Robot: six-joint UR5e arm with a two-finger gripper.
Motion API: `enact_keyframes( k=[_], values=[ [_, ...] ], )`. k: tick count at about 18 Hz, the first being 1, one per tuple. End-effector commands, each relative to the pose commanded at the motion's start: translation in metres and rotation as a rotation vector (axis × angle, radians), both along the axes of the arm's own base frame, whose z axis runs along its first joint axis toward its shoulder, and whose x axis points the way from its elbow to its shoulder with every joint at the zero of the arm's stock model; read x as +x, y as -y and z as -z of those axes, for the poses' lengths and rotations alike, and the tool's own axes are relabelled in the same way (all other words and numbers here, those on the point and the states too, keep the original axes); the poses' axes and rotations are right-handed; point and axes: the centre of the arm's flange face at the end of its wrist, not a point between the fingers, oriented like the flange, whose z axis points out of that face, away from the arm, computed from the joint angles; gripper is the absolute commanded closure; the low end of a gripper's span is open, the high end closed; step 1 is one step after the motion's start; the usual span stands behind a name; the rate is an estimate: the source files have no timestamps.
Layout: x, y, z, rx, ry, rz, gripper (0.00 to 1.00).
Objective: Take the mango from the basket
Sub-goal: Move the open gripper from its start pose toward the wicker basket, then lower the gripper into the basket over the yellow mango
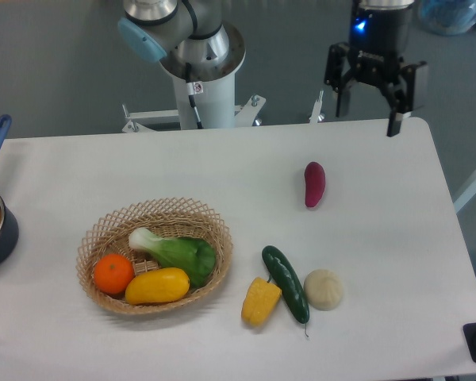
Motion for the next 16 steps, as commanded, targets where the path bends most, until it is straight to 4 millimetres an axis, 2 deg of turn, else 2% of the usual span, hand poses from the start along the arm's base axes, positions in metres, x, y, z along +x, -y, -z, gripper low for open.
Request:
enact_keyframes(
  k=[8,16],
  values=[
    [0.054,-0.059,0.018,0.053,0.080,-0.067,0.00],
    [0.124,-0.145,0.085,-0.061,0.176,0.082,0.00]
  ],
)
